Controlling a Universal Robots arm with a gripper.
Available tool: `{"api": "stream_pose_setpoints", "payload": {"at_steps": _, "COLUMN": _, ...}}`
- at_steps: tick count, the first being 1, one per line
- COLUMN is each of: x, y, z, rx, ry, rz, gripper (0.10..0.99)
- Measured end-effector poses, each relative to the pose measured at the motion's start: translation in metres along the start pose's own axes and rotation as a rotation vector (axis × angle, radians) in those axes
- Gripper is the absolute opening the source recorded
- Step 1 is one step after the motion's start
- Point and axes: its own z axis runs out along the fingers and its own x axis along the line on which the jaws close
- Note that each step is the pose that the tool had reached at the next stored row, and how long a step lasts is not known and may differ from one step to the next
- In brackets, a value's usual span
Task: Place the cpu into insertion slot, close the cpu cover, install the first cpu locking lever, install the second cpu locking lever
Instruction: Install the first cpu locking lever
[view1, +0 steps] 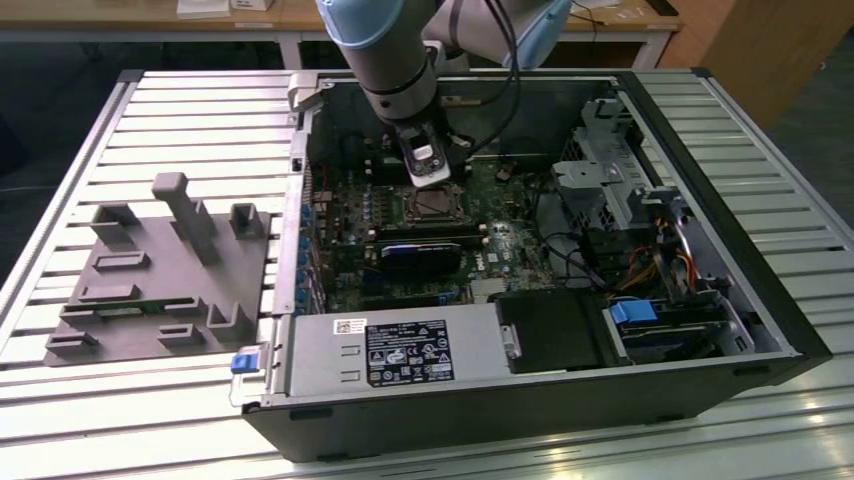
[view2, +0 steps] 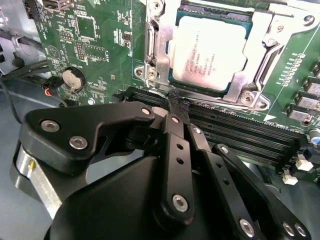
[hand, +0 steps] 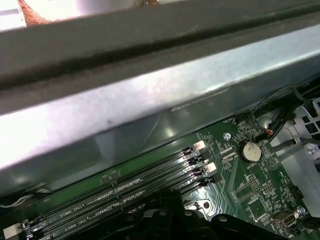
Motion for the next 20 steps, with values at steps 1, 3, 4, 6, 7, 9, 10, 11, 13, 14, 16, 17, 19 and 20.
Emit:
{"api": "stream_pose_setpoints", "payload": {"at_steps": 1, "x": 0.0001, "y": -0.0001, "z": 0.0003, "rx": 0.001, "ry": -0.0010, "rz": 0.000, "gripper": 0.106}}
{"api": "stream_pose_setpoints", "payload": {"at_steps": 3, "x": 0.0002, "y": -0.0004, "z": 0.0010, "rx": 0.004, "ry": -0.0028, "rz": 0.001, "gripper": 0.106}}
{"api": "stream_pose_setpoints", "payload": {"at_steps": 4, "x": 0.0003, "y": -0.0005, "z": 0.0014, "rx": 0.006, "ry": -0.0038, "rz": 0.001, "gripper": 0.106}}
{"api": "stream_pose_setpoints", "payload": {"at_steps": 6, "x": 0.0005, "y": -0.0007, "z": 0.0022, "rx": 0.007, "ry": -0.0051, "rz": 0.002, "gripper": 0.106}}
{"api": "stream_pose_setpoints", "payload": {"at_steps": 7, "x": 0.0005, "y": -0.0009, "z": 0.0024, "rx": 0.008, "ry": -0.0052, "rz": 0.002, "gripper": 0.106}}
{"api": "stream_pose_setpoints", "payload": {"at_steps": 9, "x": 0.0006, "y": -0.0010, "z": 0.0027, "rx": 0.008, "ry": -0.0054, "rz": 0.003, "gripper": 0.106}}
{"api": "stream_pose_setpoints", "payload": {"at_steps": 10, "x": 0.0006, "y": -0.0010, "z": 0.0027, "rx": 0.008, "ry": -0.0055, "rz": 0.003, "gripper": 0.106}}
{"api": "stream_pose_setpoints", "payload": {"at_steps": 11, "x": 0.0006, "y": -0.0010, "z": 0.0028, "rx": 0.008, "ry": -0.0055, "rz": 0.003, "gripper": 0.106}}
{"api": "stream_pose_setpoints", "payload": {"at_steps": 13, "x": 0.0007, "y": -0.0010, "z": 0.0029, "rx": 0.008, "ry": -0.0056, "rz": 0.003, "gripper": 0.106}}
{"api": "stream_pose_setpoints", "payload": {"at_steps": 14, "x": 0.0007, "y": -0.0010, "z": 0.0029, "rx": 0.007, "ry": -0.0054, "rz": 0.003, "gripper": 0.106}}
{"api": "stream_pose_setpoints", "payload": {"at_steps": 16, "x": 0.0007, "y": -0.0010, "z": 0.0029, "rx": 0.006, "ry": -0.0048, "rz": 0.004, "gripper": 0.106}}
{"api": "stream_pose_setpoints", "payload": {"at_steps": 17, "x": 0.0007, "y": -0.0011, "z": 0.0030, "rx": 0.004, "ry": -0.0041, "rz": 0.004, "gripper": 0.106}}
{"api": "stream_pose_setpoints", "payload": {"at_steps": 19, "x": 0.0007, "y": -0.0010, "z": 0.0029, "rx": 0.001, "ry": -0.0027, "rz": 0.004, "gripper": 0.106}}
{"api": "stream_pose_setpoints", "payload": {"at_steps": 20, "x": 0.0007, "y": -0.0010, "z": 0.0030, "rx": 0.000, "ry": -0.0021, "rz": 0.004, "gripper": 0.106}}
